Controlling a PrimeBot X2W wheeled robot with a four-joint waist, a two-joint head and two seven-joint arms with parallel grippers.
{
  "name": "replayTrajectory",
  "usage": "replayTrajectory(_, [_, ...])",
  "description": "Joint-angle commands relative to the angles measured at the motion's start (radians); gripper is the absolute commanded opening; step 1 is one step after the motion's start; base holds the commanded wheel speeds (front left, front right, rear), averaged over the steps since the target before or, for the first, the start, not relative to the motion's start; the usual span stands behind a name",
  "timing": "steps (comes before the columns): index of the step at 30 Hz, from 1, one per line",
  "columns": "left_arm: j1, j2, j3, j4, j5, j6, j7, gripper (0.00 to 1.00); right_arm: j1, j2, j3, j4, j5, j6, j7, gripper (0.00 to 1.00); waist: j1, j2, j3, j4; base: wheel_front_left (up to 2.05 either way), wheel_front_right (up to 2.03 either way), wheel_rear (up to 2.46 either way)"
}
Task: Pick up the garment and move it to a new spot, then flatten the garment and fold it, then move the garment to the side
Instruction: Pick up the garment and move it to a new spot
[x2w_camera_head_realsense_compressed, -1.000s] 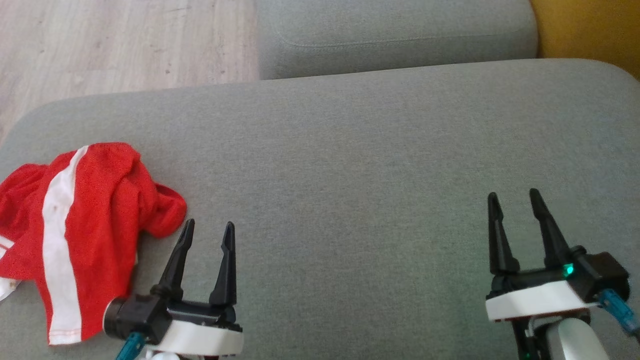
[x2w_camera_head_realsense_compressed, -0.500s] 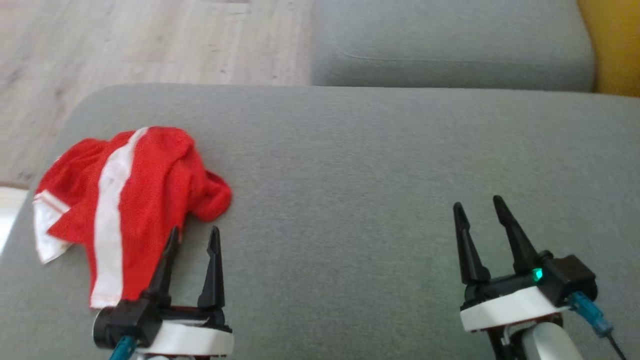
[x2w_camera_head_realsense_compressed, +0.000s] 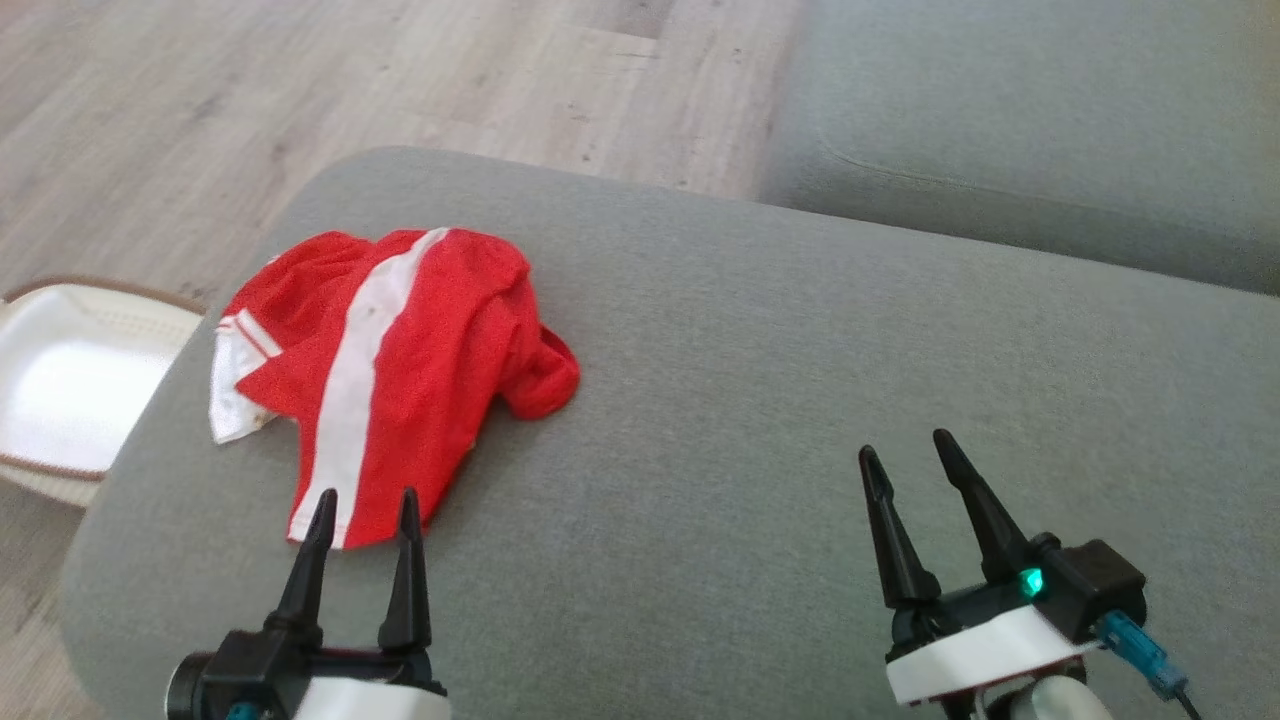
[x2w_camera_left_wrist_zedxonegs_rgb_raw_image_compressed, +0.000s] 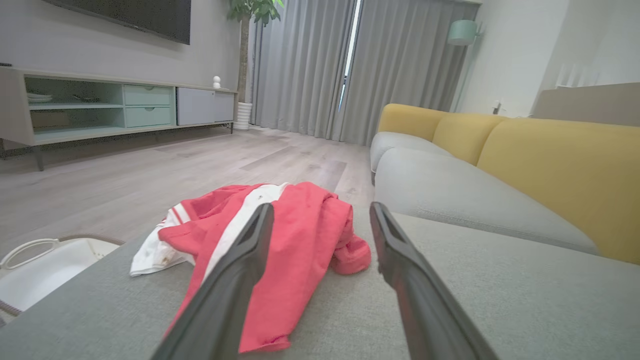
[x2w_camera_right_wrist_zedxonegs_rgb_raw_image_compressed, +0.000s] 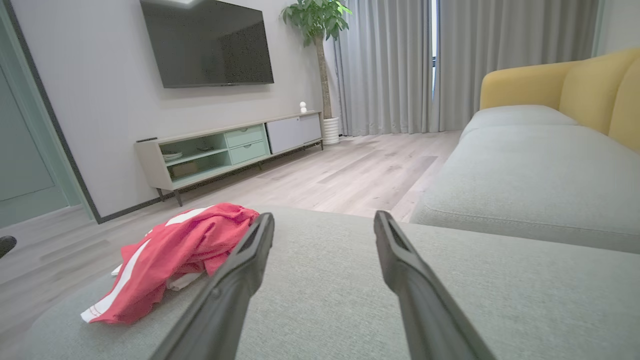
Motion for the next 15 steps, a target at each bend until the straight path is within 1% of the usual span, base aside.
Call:
replayTrajectory(1, [-0.029, -0.002, 0.038, -0.031, 0.012, 0.012, -0.010, 1.00, -0.025, -0.007, 0.027, -0.028, 0.010, -0.001, -0.011, 1.00, 0.0001, 0.0000, -0.008, 0.026, 0.00, 0.00, 0.00])
replayTrajectory(8, [-0.026, -0.002, 0.048, -0.033, 0.020, 0.009, -0.010, 1.00, -0.021, -0.007, 0.039, -0.029, 0.024, -0.001, -0.011, 1.00, 0.0001, 0.0000, -0.012, 0.065, 0.00, 0.00, 0.00])
replayTrajectory(15, [-0.021, -0.002, 0.054, -0.034, 0.021, 0.010, -0.010, 1.00, -0.017, -0.007, 0.038, -0.031, 0.031, -0.001, -0.011, 1.00, 0.0001, 0.0000, -0.012, 0.075, 0.00, 0.00, 0.00])
